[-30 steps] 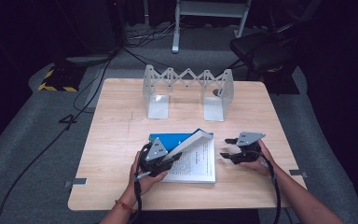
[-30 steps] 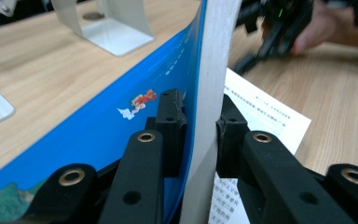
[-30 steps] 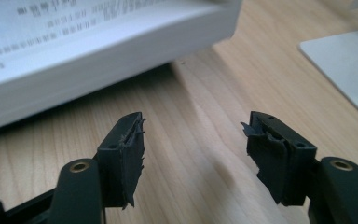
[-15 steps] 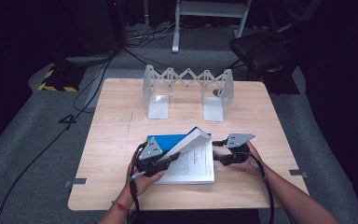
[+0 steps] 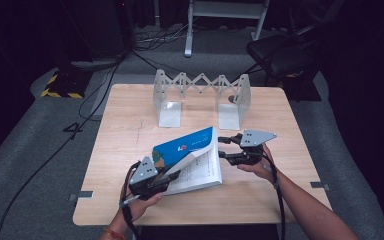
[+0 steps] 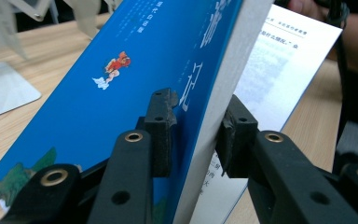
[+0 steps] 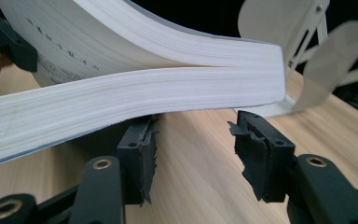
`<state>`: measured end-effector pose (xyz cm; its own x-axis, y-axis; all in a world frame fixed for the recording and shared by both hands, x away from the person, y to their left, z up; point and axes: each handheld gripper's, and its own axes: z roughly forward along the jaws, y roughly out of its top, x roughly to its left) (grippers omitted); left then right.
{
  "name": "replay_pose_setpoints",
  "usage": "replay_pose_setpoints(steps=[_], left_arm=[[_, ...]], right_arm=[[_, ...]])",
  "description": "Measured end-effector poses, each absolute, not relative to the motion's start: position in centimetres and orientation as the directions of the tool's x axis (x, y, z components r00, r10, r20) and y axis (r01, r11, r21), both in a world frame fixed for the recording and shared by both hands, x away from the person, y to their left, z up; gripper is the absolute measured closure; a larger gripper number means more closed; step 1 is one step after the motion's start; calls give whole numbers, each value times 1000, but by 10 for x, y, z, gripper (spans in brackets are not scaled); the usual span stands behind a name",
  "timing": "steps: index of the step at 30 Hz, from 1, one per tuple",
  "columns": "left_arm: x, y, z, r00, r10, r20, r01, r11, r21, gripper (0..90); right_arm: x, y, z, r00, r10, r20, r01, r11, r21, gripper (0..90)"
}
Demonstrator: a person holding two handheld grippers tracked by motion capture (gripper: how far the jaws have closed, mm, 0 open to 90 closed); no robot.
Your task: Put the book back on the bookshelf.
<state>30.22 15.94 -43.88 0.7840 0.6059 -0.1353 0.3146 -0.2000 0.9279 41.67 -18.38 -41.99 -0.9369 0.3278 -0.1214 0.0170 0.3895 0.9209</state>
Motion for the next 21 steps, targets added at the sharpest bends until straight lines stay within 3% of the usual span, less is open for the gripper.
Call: replay_pose_setpoints(steps=[3,6,9,11,13,18,21], left_arm=[[305,175,-449,773,580,-256,385,-109,917,561],[305,174,-449,774,603,-193,356,-163,920,502],[308,175,-449,782,598,-177,346,-181,921,509],[311,177,-451,795,578,-184,340,-173,924,609],[314,177,-452,806,561,-191,339,-173,925,638],[325,168,-454,830,497,-254,365,-139,921,652],[330,156,-453,850,459,-260,359,-142,922,648]], right_arm=[[416,-171,-410,-939,320,-125,2,369,929,484],[420,-161,-406,-950,308,-53,50,319,946,484],[426,-157,-408,-956,292,-6,84,293,953,484],[430,-156,-409,-959,285,6,89,282,955,485],[431,-156,-409,-959,282,-9,75,287,955,491],[435,-164,-412,-956,293,-8,78,282,956,575],[439,-174,-412,-955,295,12,90,252,964,580]])
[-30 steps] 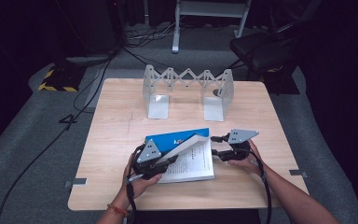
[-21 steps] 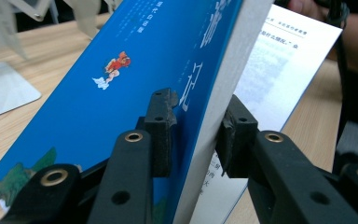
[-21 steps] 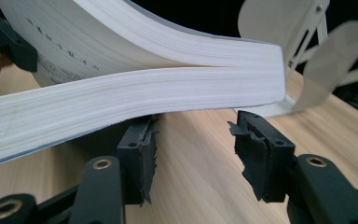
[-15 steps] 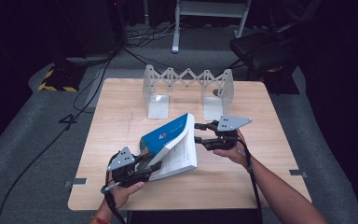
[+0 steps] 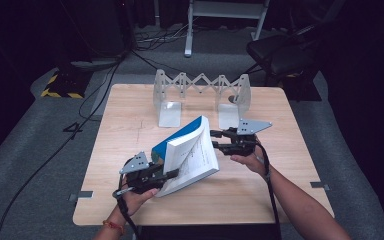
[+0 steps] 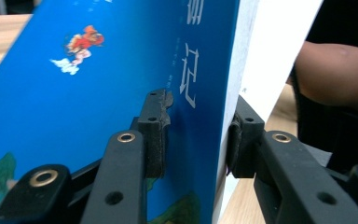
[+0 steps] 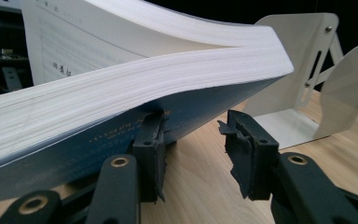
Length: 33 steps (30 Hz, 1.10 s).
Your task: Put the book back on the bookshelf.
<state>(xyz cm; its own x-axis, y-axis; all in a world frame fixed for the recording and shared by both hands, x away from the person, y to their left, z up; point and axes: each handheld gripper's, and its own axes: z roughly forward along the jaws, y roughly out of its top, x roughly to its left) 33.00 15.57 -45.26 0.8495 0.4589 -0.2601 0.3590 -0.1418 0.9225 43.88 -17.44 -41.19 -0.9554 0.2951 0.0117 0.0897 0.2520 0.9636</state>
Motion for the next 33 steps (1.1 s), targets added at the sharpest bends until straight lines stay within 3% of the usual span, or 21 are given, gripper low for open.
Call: replay_pose_setpoints(steps=[14,17,28,33], left_arm=[[367,97,-439,907,362,-217,290,-162,943,615],[371,93,-442,905,353,-238,305,-147,941,617],[354,113,-446,889,353,-292,349,-108,931,656],[342,135,-443,892,355,-279,336,-107,936,678]], right_arm=[[422,-209,-385,-946,313,-81,0,252,968,575],[425,-220,-389,-940,338,-52,38,254,967,575],[415,-211,-391,-950,307,-49,26,235,972,552],[403,-186,-379,-957,271,-105,-40,237,971,538]])
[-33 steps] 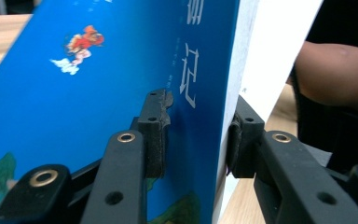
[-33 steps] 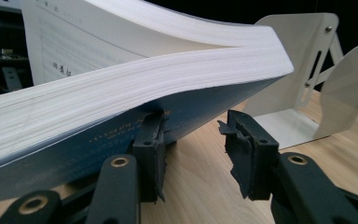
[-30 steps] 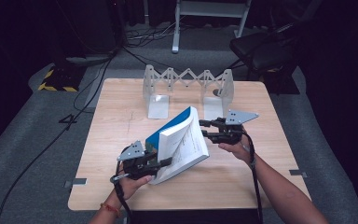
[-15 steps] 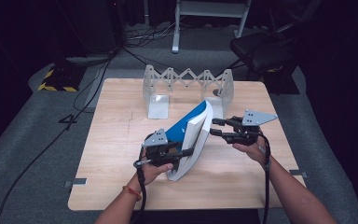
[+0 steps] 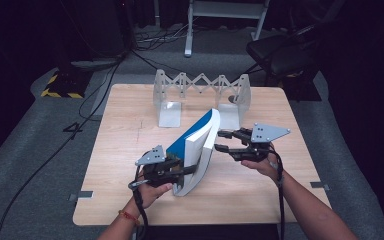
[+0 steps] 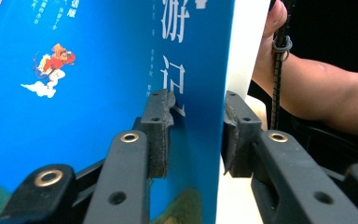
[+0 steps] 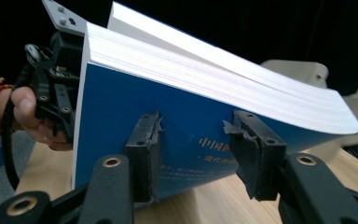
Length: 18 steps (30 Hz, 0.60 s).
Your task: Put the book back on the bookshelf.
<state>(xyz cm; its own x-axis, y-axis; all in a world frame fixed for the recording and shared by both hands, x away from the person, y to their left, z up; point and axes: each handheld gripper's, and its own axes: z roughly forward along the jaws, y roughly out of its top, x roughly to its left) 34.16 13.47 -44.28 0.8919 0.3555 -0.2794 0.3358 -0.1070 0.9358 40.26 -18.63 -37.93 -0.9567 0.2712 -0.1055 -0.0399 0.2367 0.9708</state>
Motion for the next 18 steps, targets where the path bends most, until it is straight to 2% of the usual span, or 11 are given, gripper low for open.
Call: replay_pose_setpoints(steps=[4,8,10,13,16,18], left_arm=[[336,148,-441,894,355,-273,328,-105,939,681],[330,152,-433,902,377,-211,288,-160,944,637],[325,149,-429,905,379,-191,275,-181,944,520],[311,137,-423,897,426,-117,244,-255,936,294],[302,128,-423,864,496,-80,248,-283,926,178],[295,122,-424,832,554,-32,242,-310,919,142]], right_arm=[[400,-168,-379,-962,241,-127,-62,261,963,535],[400,-154,-387,-968,224,-117,-48,294,955,524],[399,-150,-392,-971,211,-112,-45,299,953,523],[396,-144,-397,-970,211,-117,-44,322,946,530],[392,-138,-398,-970,207,-127,-52,334,941,533],[389,-134,-398,-971,197,-137,-63,339,939,534]])
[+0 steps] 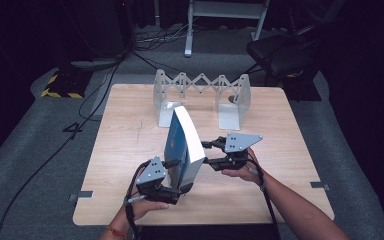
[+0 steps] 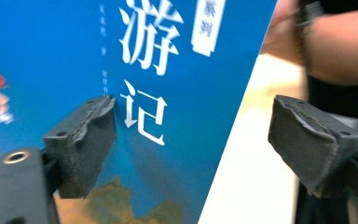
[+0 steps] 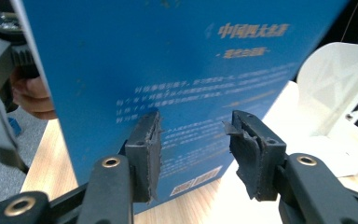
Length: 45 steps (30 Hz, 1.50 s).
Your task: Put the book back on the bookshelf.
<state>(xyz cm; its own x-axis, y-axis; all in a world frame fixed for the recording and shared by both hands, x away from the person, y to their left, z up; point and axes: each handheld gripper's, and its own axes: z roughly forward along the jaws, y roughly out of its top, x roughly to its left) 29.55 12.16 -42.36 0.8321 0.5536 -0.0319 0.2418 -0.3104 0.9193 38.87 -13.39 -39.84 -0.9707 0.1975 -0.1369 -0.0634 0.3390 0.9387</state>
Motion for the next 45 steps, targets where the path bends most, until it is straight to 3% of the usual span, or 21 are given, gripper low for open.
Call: replay_pose_setpoints(steps=[4,10,16,18,21,26,34,40,45], left_arm=[[289,110,-432,779,628,-6,283,-342,896,53],[290,100,-445,668,744,17,302,-292,908,18],[290,95,-454,590,807,41,296,-263,918,67],[291,97,-456,555,831,45,286,-241,927,150],[292,98,-458,551,834,9,295,-205,933,155],[289,98,-457,542,840,22,287,-210,935,190],[291,92,-457,486,874,20,278,-176,944,173],[289,99,-456,487,873,27,272,-181,945,262],[287,114,-454,522,853,8,269,-174,947,483]], right_arm=[[384,-129,-400,-973,181,-142,-71,350,934,534],[379,-120,-404,-974,173,-147,-75,363,929,509],[379,-116,-407,-974,184,-135,-62,356,932,489],[379,-115,-408,-974,187,-127,-54,354,934,484],[381,-114,-409,-973,190,-130,-55,357,932,467],[384,-111,-410,-965,227,-132,-43,358,933,467],[380,-109,-414,-976,185,-118,-44,359,932,492],[378,-106,-414,-974,191,-124,-49,358,932,472],[378,-100,-413,-973,186,-134,-58,365,929,435]])
